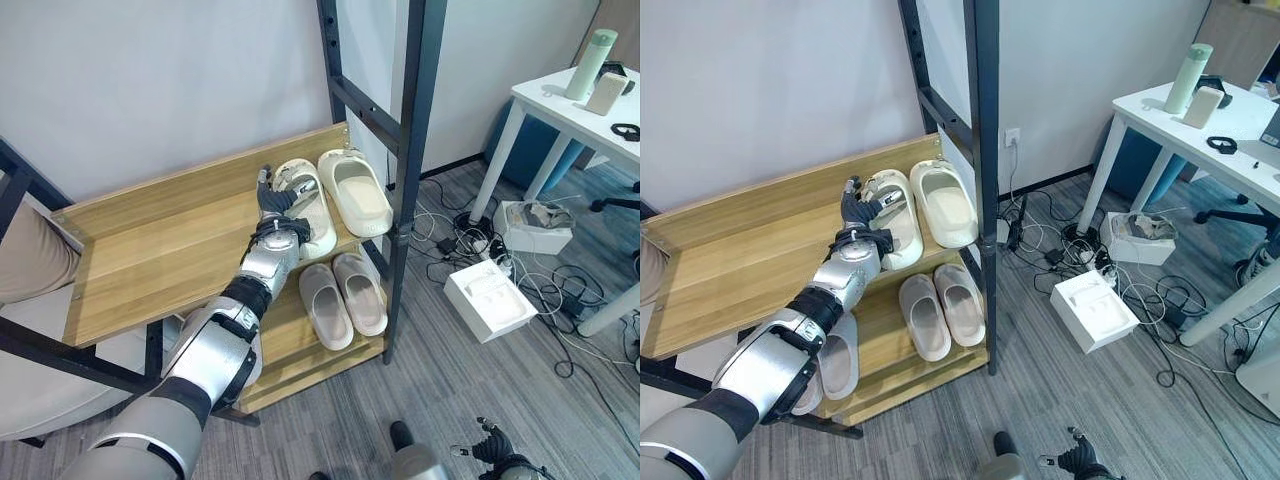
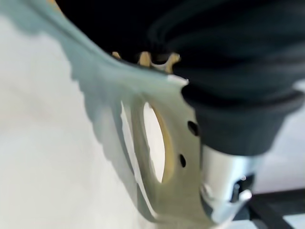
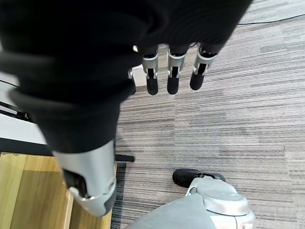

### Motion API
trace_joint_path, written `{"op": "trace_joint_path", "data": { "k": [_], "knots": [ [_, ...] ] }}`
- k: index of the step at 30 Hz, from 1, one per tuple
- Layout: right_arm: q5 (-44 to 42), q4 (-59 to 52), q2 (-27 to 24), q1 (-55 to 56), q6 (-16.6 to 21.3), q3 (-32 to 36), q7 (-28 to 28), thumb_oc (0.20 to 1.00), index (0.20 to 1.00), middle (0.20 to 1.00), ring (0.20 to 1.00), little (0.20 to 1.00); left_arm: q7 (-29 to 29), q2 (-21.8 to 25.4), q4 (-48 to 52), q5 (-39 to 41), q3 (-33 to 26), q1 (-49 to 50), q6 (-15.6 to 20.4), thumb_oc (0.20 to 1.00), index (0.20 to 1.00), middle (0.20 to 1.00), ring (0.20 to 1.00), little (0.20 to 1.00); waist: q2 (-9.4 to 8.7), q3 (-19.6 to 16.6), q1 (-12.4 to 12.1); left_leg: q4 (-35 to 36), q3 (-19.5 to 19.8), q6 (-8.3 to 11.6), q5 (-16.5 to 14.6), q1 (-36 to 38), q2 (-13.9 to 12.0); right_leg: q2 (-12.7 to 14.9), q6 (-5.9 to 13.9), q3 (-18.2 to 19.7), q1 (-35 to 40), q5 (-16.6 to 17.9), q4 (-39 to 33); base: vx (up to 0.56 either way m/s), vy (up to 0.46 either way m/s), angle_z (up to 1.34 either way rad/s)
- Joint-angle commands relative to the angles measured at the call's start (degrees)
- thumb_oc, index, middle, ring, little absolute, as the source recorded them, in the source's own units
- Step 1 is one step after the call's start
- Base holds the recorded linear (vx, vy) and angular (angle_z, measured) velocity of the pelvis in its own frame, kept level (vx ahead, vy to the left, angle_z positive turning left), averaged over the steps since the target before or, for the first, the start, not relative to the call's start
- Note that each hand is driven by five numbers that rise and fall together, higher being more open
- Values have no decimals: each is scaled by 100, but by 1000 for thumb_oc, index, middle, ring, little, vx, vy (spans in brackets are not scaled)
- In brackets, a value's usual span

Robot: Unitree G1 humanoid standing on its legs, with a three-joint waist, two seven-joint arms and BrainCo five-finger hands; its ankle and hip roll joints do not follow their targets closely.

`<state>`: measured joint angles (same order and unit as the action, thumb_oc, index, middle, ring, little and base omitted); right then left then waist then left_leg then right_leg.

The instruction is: Arrange the slippers neatly on the shoe rack.

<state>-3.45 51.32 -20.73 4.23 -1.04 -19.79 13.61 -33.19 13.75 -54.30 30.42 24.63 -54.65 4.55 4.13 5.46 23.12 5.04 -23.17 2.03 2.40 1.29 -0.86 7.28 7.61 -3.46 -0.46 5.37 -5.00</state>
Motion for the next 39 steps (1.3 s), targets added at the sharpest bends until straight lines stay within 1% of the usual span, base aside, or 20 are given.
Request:
{"op": "trace_joint_path", "data": {
  "k": [1,8,9,10,13,15,19,22,24,25,27,30,31,32,33,35,36,37,38,39],
  "knots": [
    [-141,24,-8,-29,222,-177,19,1000,1000,1000,1000,1000,214,-56,-115,-372,-120,-427,219,1000,1000,1000,1000,1000,91,-8,103,-4,373,449,10,268,-346,-501,-13,-380,152,-441,60,5,0,5],
    [-90,68,178,-104,183,-250,-89,1000,1000,1000,1000,1000,251,465,563,77,-497,80,529,1000,1000,1000,1000,1000,-53,-98,-123,-4,445,434,-38,301,-333,-481,13,-459,208,-432,56,12,6,4],
    [-47,36,259,-147,150,-244,-121,1000,1000,1000,1000,1000,152,560,1343,116,-684,400,726,1000,1000,1000,1000,1000,-124,-142,-239,-4,494,417,-62,285,-323,-468,28,-491,213,-428,45,22,24,7],
    [-39,31,278,-176,130,-239,-121,1000,1000,1000,1000,1000,128,521,1705,200,-771,554,824,1000,1000,1000,1000,1000,-150,-147,-293,-4,515,411,-69,284,-316,-459,31,-510,224,-426,40,0,0,0],
    [-40,33,309,-186,104,-217,-151,1000,1000,1000,1000,1000,215,482,2267,479,-900,811,1007,1000,1000,1000,1000,1000,-182,-171,-354,-4,541,399,-95,293,-309,-447,42,-522,232,-416,36,8,8,2],
    [-38,49,325,-189,89,-182,-184,1000,1000,1000,1000,1000,382,557,2747,543,-922,945,1097,1000,1000,1000,1000,1000,-190,-180,-390,-4,553,390,-111,293,-306,-438,48,-524,239,-412,33,0,0,0],
    [-19,150,358,-186,42,-66,-304,1000,1000,1000,1000,1000,1144,637,4372,1110,-986,1487,1406,1000,1000,1000,1000,1000,-234,-206,-525,-4,596,379,-138,275,-304,-414,66,-555,251,-400,10,4,3,1],
    [54,299,425,-220,-17,-39,-405,1000,1000,1000,1000,1000,1637,546,5221,1416,-1028,1849,1416,1000,1000,1000,1000,1000,-290,-227,-629,-4,638,359,-164,282,-306,-402,66,-578,271,-408,2,14,7,4],
    [77,352,475,-267,-37,-36,-493,1000,1000,1000,1000,1000,2133,541,5990,1639,-895,2063,1302,1000,1000,1000,1000,1000,-334,-228,-708,-4,678,345,-181,285,-306,-396,67,-597,290,-406,0,8,3,5],
    [78,354,479,-264,-36,-38,-494,1000,1000,1000,1000,1000,2133,546,6012,1639,-898,2082,1290,1000,1000,1000,1000,1000,-338,-230,-707,-4,677,345,-181,288,-306,-395,67,-596,293,-407,0,2,1,9],
    [108,300,530,-312,-32,-37,-650,1000,1000,1000,1000,1000,3036,847,7126,1843,-616,2365,1019,1000,1000,1000,1000,1000,-398,-246,-854,-4,713,333,-204,271,-301,-387,74,-613,288,-407,0,-5,10,7],
    [142,218,587,-334,3,-130,-753,1000,1000,1000,1000,1000,3460,906,7744,2062,-476,2406,902,1000,1000,1000,1000,1000,-453,-247,-929,-4,734,325,-208,256,-292,-384,73,-630,284,-398,0,-7,6,8],
    [183,183,604,-342,23,-182,-783,1000,1000,1000,1000,1000,3648,870,7926,2166,-383,2463,793,1000,1000,1000,1000,1000,-487,-247,-968,-4,747,318,-213,246,-290,-379,74,-645,284,-393,0,-23,15,13],
    [238,116,621,-379,46,-277,-836,1000,1000,1000,1000,1000,3939,903,8142,2263,15,2548,529,1000,1000,1000,1000,1000,-514,-214,-1006,-4,757,308,-241,264,-288,-377,81,-657,309,-398,0,-26,2,8],
    [234,91,632,-373,56,-296,-851,1000,1000,1000,1000,1000,3970,961,8210,2184,-14,2547,586,1000,1000,1000,1000,1000,-535,-229,-1030,-4,767,301,-223,232,-287,-375,76,-666,282,-384,0,-28,11,3],
    [274,4,638,-388,100,-408,-907,1000,1000,1000,1000,1000,4220,1045,8379,2220,357,2615,357,1000,1000,1000,1000,1000,-564,-219,-1078,-4,787,284,-224,216,-287,-373,75,-689,277,-372,0,-18,11,10],
    [292,-77,635,-393,148,-495,-940,1000,1000,1000,1000,1000,4359,1267,8524,2029,573,2508,332,1000,1000,1000,1000,1000,-584,-210,-1116,-4,804,277,-222,207,-283,-374,82,-707,277,-372,1,-9,14,10],
    [292,-78,639,-393,148,-494,-940,1000,1000,1000,1000,1000,4360,1270,8524,2030,575,2508,331,1000,1000,1000,1000,1000,-588,-210,-1117,-4,804,277,-221,208,-283,-373,83,-708,278,-372,1,-17,20,4],
    [315,-216,606,-393,174,-573,-957,1000,1000,1000,1000,1000,4518,1366,8244,2021,990,2666,70,1000,1000,1000,1000,1000,-599,-189,-1129,-4,809,266,-218,202,-281,-373,88,-723,268,-362,11,0,0,0],
    [316,-219,608,-388,172,-570,-957,1000,1000,1000,1000,1000,4523,1363,8232,2018,999,2661,77,1000,1000,1000,1000,1000,-601,-190,-1132,-4,809,266,-219,203,-281,-373,89,-723,269,-363,10,-20,36,-1]
  ]
}}
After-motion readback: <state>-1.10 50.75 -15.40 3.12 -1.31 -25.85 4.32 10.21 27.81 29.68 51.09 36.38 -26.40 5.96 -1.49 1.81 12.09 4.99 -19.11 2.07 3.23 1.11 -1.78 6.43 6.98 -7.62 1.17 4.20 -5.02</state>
